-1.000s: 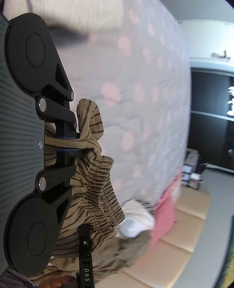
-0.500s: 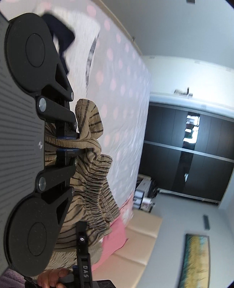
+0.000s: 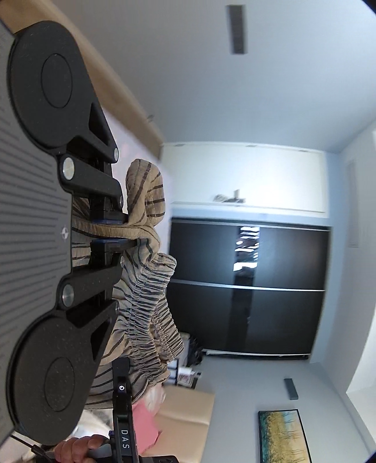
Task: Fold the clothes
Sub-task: 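Carry the folded shorts with both grippers to the clothes stack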
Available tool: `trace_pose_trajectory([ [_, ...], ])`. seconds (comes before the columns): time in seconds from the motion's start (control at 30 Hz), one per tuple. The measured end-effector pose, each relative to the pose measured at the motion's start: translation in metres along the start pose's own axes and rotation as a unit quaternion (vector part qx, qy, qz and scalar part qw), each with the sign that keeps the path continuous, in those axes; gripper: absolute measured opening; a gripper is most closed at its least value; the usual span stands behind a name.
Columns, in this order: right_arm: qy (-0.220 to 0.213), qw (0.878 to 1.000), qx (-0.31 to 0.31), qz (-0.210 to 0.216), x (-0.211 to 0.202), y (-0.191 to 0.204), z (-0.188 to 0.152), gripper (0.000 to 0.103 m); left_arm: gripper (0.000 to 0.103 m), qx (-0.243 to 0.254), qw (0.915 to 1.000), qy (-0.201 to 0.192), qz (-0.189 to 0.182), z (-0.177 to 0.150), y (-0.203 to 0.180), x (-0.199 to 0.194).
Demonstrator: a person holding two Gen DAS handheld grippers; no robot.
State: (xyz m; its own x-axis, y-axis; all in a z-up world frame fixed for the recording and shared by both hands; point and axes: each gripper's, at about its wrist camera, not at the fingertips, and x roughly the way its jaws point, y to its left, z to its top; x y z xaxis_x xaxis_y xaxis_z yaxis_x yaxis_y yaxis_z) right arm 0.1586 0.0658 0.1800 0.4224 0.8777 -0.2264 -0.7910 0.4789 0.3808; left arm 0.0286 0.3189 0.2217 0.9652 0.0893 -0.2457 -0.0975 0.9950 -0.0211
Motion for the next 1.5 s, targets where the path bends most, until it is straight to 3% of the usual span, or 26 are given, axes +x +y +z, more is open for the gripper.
trace_pose_trajectory([
  [0.13,-0.043,0.999,-0.013,0.023,0.026,0.010,0.017,0.018,0.007,0.021,0.9993,-0.022,0.023,0.019,0.009,0.013],
  [0.23,-0.046,0.999,-0.014,0.018,0.048,0.010,0.020,0.018,0.007,0.024,0.9993,0.005,0.028,0.013,0.015,0.036],
  [0.37,0.025,0.999,0.023,-0.018,0.083,-0.011,-0.008,0.018,0.007,0.024,0.9962,0.078,0.029,-0.026,0.024,0.058],
  [0.53,0.107,0.992,0.045,-0.049,0.117,-0.040,-0.062,0.018,0.007,0.050,0.9851,0.162,0.031,-0.079,0.023,0.100],
  [0.77,0.164,0.977,0.069,-0.113,0.151,-0.080,-0.095,0.020,0.011,0.011,0.9801,0.196,0.032,-0.121,0.031,0.162],
  [0.9,0.179,0.971,0.104,-0.123,0.159,-0.110,-0.119,0.026,0.011,-0.016,0.9758,0.214,0.040,-0.149,0.062,0.165],
  [1.03,0.176,0.971,0.117,-0.110,0.170,-0.127,-0.134,0.034,0.020,-0.070,0.9732,0.215,0.044,-0.169,0.090,0.160],
  [1.13,0.171,0.973,0.120,-0.102,0.175,-0.134,-0.139,0.035,0.020,-0.082,0.9742,0.206,0.043,-0.174,0.097,0.156],
  [1.2,0.170,0.973,0.125,-0.098,0.169,-0.132,-0.138,0.037,0.027,-0.088,0.9749,0.200,0.045,-0.173,0.099,0.151],
  [1.23,0.170,0.972,0.128,-0.097,0.166,-0.131,-0.137,0.041,0.030,-0.088,0.9754,0.196,0.051,-0.171,0.098,0.148],
  [1.3,0.169,0.972,0.129,-0.100,0.163,-0.131,-0.132,0.049,0.049,-0.082,0.9766,0.186,0.070,-0.164,0.095,0.140],
  [1.4,0.162,0.975,0.115,-0.100,0.146,-0.127,-0.123,0.051,0.050,-0.060,0.9791,0.168,0.096,-0.151,0.088,0.122],
  [1.5,0.151,0.979,0.083,-0.112,0.119,-0.119,-0.115,0.063,0.056,-0.038,0.9819,0.151,0.108,-0.139,0.078,0.101],
])
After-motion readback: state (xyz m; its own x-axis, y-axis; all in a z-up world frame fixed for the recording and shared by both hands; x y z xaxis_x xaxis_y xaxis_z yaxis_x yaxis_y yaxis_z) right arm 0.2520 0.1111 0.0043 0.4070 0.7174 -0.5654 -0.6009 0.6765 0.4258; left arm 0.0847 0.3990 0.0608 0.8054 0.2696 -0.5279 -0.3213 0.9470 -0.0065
